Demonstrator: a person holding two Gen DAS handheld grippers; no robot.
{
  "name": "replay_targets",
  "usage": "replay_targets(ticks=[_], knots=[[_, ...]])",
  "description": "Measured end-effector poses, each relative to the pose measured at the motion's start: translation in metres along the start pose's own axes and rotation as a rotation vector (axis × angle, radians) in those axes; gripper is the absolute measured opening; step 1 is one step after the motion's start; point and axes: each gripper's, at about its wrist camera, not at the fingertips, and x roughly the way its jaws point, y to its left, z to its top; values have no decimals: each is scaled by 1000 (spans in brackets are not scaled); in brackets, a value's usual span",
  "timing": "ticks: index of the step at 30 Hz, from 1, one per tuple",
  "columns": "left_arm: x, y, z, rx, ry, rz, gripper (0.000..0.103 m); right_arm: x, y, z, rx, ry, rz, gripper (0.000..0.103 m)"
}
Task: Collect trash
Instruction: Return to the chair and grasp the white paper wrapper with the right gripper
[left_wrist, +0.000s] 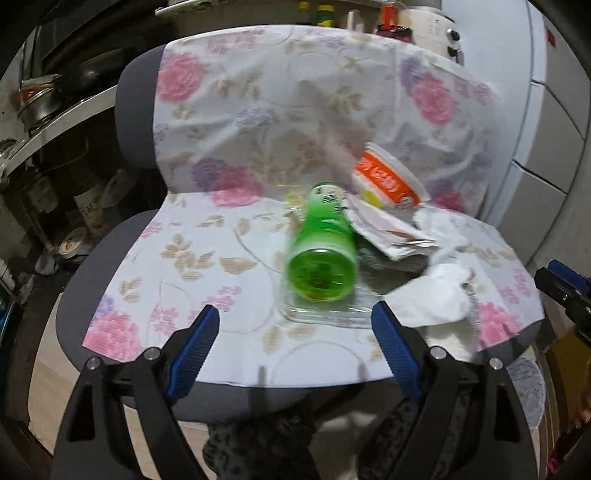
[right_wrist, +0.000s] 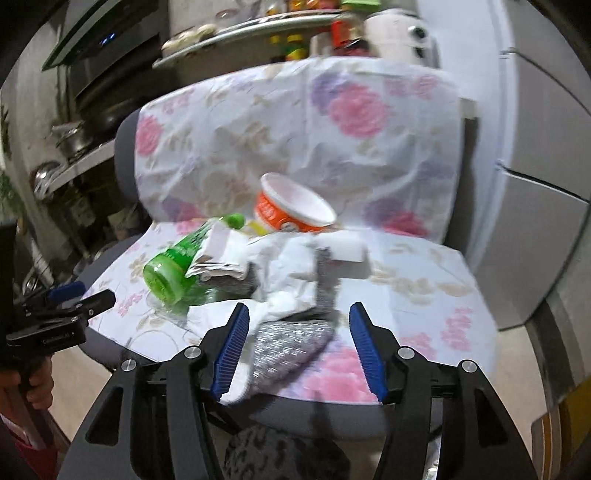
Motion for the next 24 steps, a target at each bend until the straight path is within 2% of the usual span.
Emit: replay_targets(ticks=[5,8,15,19,24], knots=[[22,10,6,-31,17,10,82,33,31,9,-101,26,62,68],[31,17,9,-41,24,14,82,54,48,18,-163,33,85,68],[46,24,11,-49,42,5,82,97,72,22,-335,65,-7,66],[55,26,12,-60,56,-4,82,114,76,21,-401,71,-51,56],[60,26,13,-65,61,-8,82,128,83,21,-467,79,-63,54]])
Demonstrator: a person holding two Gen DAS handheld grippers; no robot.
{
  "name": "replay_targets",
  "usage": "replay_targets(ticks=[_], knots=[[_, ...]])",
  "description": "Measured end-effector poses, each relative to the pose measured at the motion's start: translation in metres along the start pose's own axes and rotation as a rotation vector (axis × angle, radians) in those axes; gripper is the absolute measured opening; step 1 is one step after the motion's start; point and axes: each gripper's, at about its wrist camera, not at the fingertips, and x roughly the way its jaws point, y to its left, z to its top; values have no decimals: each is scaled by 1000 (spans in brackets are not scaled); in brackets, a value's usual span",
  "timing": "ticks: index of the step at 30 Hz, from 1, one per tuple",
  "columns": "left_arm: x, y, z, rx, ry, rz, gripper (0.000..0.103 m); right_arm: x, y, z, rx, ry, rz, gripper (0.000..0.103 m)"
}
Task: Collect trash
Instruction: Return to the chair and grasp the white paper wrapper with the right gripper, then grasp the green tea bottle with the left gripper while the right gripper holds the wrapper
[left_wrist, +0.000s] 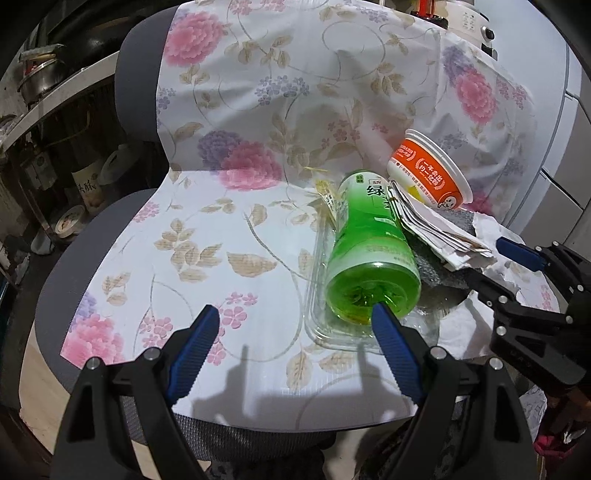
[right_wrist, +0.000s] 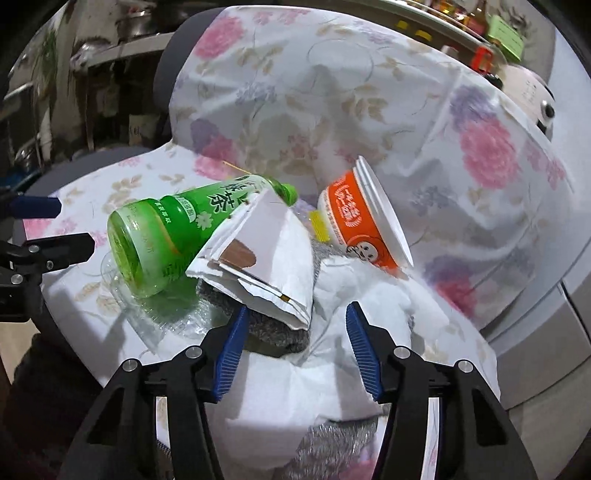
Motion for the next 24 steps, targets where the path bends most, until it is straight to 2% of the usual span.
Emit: replay_targets(ticks=[6,7,8,9,10,11,13,17,22,24], knots=[[2,0,1,-3,4,-5,82,10,15,19,-111,-27,15,54],[2,-1,0,-3,5,-6,82,12,17,21,-124,-31,17,49],[2,-1,0,-3,7,-7,82,14,19,24,-136,-33,22,40],[2,-1,0,-3,8,-9,82,16,19,26,-141,-35,32,37],[1,-1,-1,-5,8,-9,82,16,19,27,-144,-36,49,29],[1,-1,-1,-5,8,-11,82,17,20,28,-146,-38,56,17],[-1,-1,-1,-7,6,-13,82,18,18,30,-133,-36,46,4],[-8,-1,-1,-4,-10,-16,82,-9,-6,32,2,-119,82,1],[-19,-8,-1,2,-27,-28,82,-69,-36,27,125,-239,79,1],[-23,-13,-2,7,-33,-33,82,-88,-46,19,175,-262,84,1]])
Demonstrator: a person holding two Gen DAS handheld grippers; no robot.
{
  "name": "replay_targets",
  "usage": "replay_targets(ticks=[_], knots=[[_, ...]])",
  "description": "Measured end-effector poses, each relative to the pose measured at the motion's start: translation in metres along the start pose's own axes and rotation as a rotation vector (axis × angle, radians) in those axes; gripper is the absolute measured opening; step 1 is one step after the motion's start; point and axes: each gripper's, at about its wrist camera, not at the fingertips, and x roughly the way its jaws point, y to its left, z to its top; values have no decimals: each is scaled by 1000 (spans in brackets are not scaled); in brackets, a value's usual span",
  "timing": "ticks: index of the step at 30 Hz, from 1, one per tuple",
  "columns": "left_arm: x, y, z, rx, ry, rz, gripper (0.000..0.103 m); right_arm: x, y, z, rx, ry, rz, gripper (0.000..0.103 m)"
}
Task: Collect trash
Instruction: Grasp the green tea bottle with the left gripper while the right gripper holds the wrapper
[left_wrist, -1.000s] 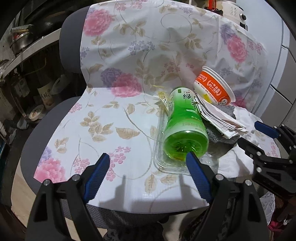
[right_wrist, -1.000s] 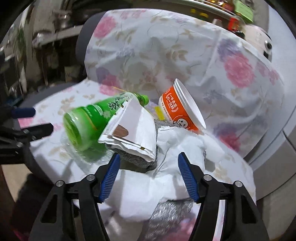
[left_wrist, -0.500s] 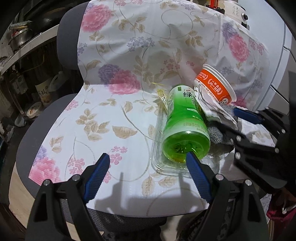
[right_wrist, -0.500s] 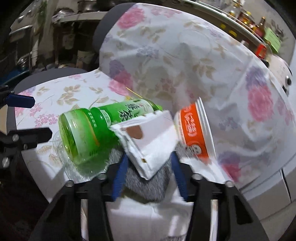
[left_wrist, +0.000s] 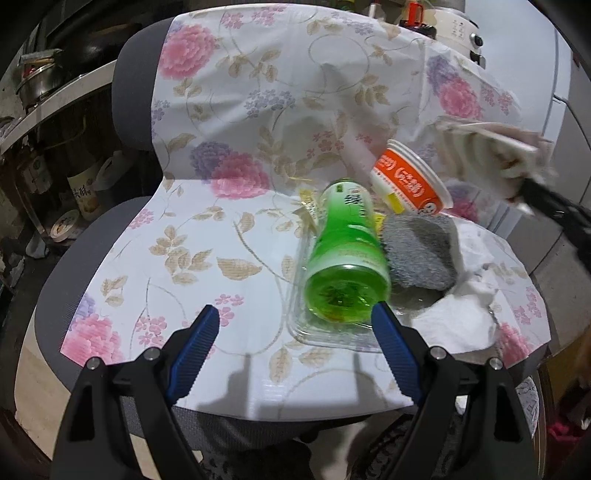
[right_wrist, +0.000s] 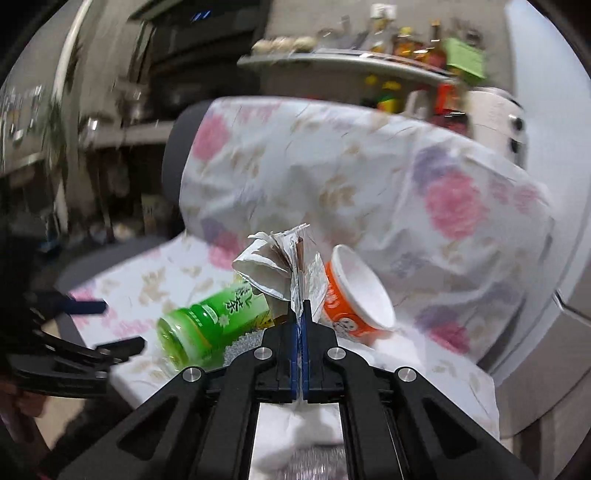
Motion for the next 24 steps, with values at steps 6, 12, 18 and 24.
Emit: replay_targets(ticks=[6,12,18,24], knots=[[0,-18,2,35,-2,-40,82,-51,-25,-27,109,-18,-54,1],[21,-33,29,61,7,-22,83,-66,-30,-46,119,-11,-129,1],[61,-45,58,95,57,31,88,-59,-38,-50,146,-8,-137,1],[106,-53,69,122,156,57,89,-43,-47,-52,160,6,-131,1]])
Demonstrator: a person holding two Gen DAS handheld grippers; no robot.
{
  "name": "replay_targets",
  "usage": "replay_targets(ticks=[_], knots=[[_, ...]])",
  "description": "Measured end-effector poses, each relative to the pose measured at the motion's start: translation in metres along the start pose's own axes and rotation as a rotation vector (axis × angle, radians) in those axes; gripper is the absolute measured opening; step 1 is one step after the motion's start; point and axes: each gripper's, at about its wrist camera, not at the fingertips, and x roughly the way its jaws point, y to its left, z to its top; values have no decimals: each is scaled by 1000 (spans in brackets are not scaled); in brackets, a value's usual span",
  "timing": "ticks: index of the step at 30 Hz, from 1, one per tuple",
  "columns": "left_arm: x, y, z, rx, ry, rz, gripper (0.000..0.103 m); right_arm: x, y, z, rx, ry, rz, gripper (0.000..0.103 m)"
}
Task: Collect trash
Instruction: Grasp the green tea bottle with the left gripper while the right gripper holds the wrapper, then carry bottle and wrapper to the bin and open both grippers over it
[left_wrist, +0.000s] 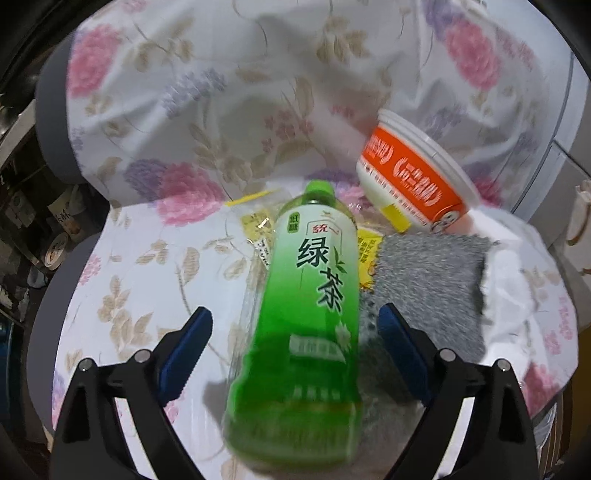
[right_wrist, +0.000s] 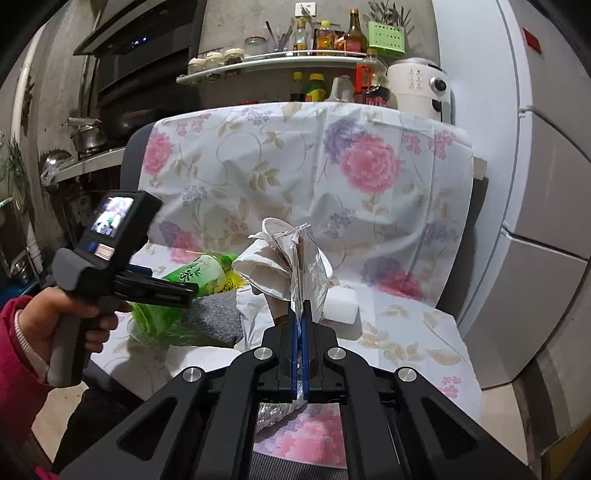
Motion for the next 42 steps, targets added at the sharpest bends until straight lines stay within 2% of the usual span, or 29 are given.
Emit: replay_targets(ticks=[5,7,9,10,15,18,22,26,30,33,39,42], knots=[[14,2,4,-23,43,-23,87,13,-6,-2,11,21,8,1],[16,4,6,-41,53,-40,67,17,-7,-4,15,30,11,1],[16,6,6,-59,54,-58,62,19,-7,-5,17,37,10,1],[13,6,6,-62,35,-56,59,20,-8,-6,20,40,10,1],[-16,14,-2,-95,-78,-69,58,15,-8,-6,32,36,11,1],[-48,24,-13,-111,-151,-70,58,8,-9,-4,47,23,11,1],[-81,34,-28,-117,-205,-65,58,-6,-8,-2,63,-1,7,1],[-112,36,-51,-116,-249,-100,58,-26,-5,-2,70,-23,-3,1],[-135,14,-76,-63,-281,-174,58,-47,-5,-7,74,-36,-28,1],[-144,-21,-92,-1,-291,-256,58,-64,-11,-17,88,-30,-60,1],[-152,-89,-114,146,-335,-353,58,-103,-39,-45,145,-10,-183,2],[-151,-133,-123,220,-323,-446,58,-125,-59,-63,191,-1,-265,2]])
